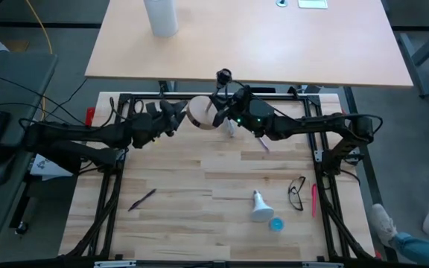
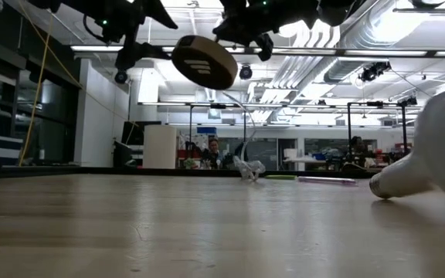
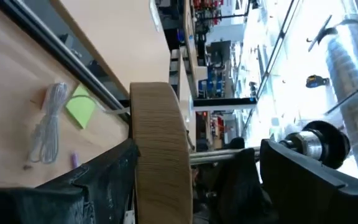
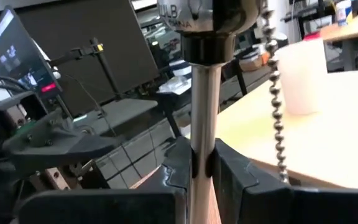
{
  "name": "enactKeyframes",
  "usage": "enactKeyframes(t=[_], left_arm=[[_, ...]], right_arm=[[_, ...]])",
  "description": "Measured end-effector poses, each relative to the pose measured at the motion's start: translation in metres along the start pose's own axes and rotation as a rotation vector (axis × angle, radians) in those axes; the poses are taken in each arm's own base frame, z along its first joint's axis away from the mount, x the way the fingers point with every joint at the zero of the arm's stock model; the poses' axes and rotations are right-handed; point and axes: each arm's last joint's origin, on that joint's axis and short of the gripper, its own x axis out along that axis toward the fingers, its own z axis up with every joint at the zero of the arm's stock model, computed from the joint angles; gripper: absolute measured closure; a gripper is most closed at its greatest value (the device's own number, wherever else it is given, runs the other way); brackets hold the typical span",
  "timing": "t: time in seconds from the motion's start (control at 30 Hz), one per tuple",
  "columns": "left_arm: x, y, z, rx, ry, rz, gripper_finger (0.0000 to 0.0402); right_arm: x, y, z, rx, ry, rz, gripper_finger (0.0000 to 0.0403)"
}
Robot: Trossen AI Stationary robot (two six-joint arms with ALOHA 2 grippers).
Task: Screw lightbulb
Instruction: Insert the light bulb into the lamp
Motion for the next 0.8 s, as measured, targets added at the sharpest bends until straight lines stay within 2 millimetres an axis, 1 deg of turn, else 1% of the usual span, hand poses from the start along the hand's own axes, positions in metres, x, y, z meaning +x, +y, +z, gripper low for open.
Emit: enactKeyframes(t=[0.1, 0.23, 0.4, 0.7, 0.8], left_arm=[[0.006, -0.006, -0.001, 0.043, 0.035, 0.025, 0.009], [0.012, -0.005, -0.007, 0.094, 0.101, 0.102, 0.009], [0.016, -0.006, -0.011, 0.089, 0.124, 0.099, 0.009], [0.016, -0.003, -0.013, 0.117, 0.195, 0.13, 0.009], [0.015, 0.0, -0.013, 0.134, 0.206, 0.149, 0.0099]], right_arm=[[0.0, 0.0, 0.002, -0.009, -0.006, 0.011, 0.0373], [0.0, 0.001, 0.001, -0.025, 0.007, 0.031, 0.0373], [-0.001, 0.004, 0.0, -0.014, 0.017, 0.075, 0.0373], [-0.002, 0.006, 0.0, -0.02, 0.014, 0.102, 0.0373], [-0.002, 0.007, 0.0, -0.029, 0.016, 0.105, 0.0373]])
